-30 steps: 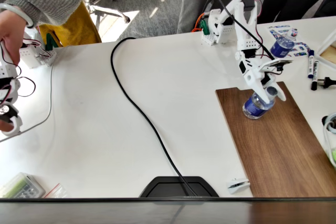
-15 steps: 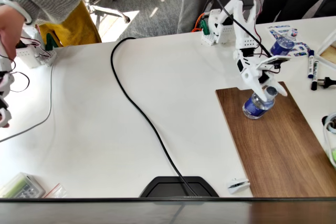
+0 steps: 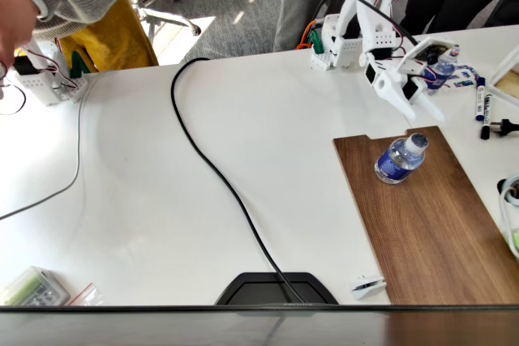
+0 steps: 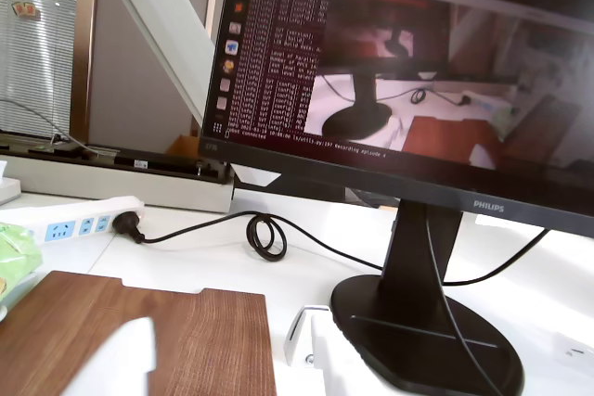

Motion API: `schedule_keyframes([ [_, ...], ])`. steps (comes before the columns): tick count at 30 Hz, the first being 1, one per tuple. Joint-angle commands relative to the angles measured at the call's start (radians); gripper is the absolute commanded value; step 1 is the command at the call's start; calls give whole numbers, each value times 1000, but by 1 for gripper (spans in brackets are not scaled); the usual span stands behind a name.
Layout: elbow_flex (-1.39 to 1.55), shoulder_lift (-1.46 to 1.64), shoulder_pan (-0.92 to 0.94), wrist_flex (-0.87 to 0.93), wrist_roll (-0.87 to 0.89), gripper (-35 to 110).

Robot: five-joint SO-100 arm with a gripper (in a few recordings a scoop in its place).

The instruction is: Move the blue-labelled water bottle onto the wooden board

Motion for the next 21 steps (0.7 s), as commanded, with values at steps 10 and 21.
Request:
schedule_keyframes([
  [10, 278, 405, 110, 8, -5, 0],
  [21, 609, 723, 152, 14, -2, 0],
])
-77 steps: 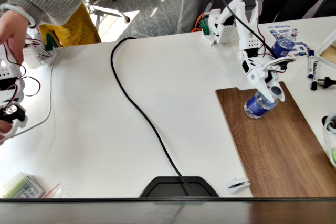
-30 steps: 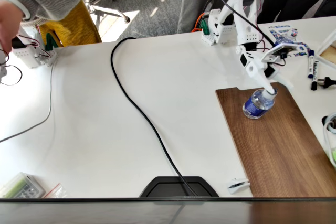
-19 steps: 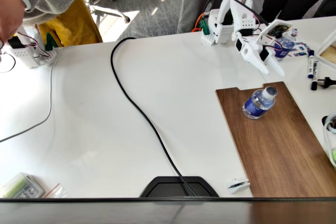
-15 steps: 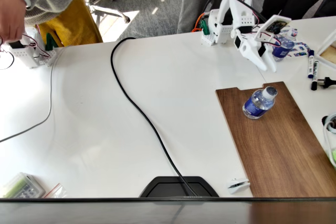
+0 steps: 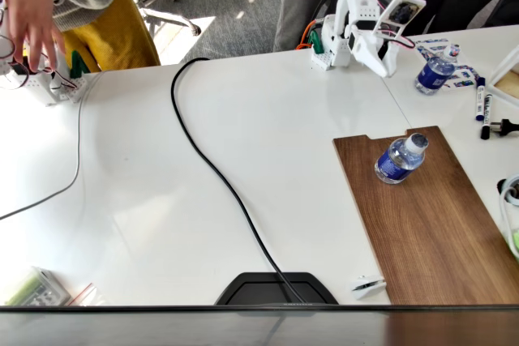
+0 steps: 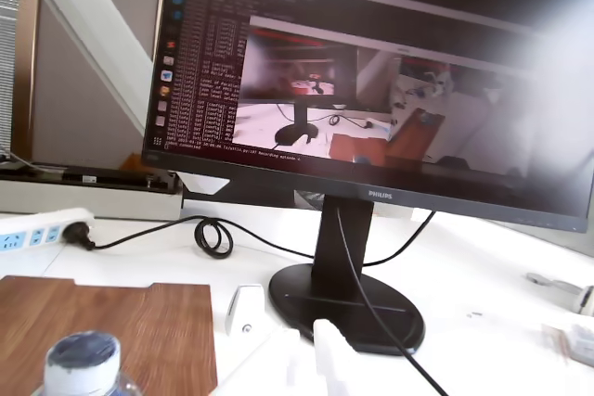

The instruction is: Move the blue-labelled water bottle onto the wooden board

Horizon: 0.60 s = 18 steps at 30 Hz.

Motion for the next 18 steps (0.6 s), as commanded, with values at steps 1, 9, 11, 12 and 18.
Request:
schedule_keyframes([
  [1, 61, 117, 32, 0, -9, 0],
  [9, 213, 382, 46, 129, -9, 0],
  [11, 236, 411, 46, 130, -11, 0],
  [12, 247, 423, 48, 130, -11, 0],
  [18, 339, 537, 54, 138, -21, 0],
])
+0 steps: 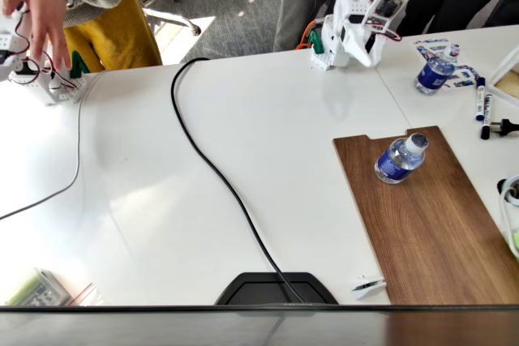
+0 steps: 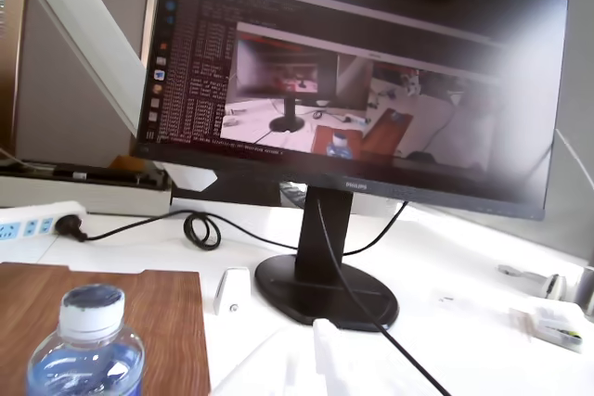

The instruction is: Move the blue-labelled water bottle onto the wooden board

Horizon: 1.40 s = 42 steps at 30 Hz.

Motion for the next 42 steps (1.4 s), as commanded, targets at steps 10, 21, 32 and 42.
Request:
schedule_keyframes([
  [10, 52, 207, 31, 87, -18, 0],
  [21, 54, 509, 31, 313, -26, 0],
  [32, 54, 551, 34, 261, -29, 0],
  [42, 54, 551, 38, 156, -35, 0],
])
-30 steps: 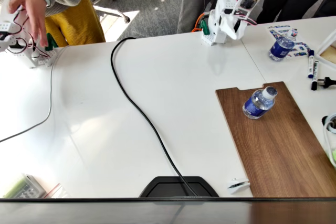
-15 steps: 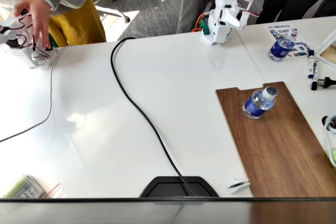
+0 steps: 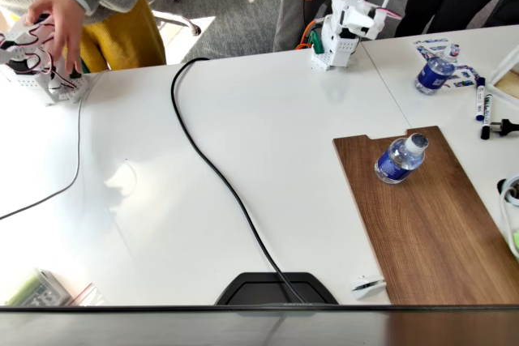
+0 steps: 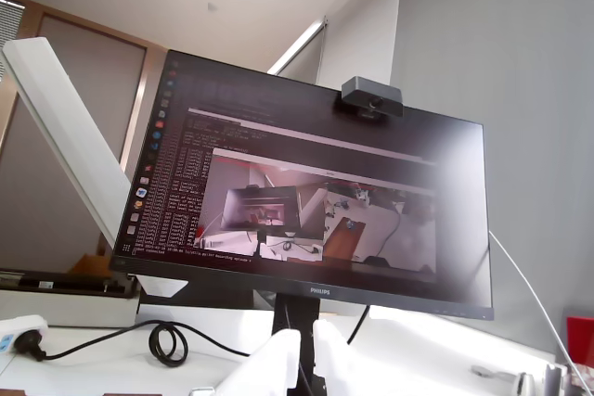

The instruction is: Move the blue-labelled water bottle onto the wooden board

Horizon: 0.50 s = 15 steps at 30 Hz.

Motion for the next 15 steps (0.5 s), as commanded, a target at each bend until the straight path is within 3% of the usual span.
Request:
schedule_keyframes([
  [1, 12, 28, 18, -48, -21, 0],
  [15, 12, 28, 21, -77, -78, 0],
])
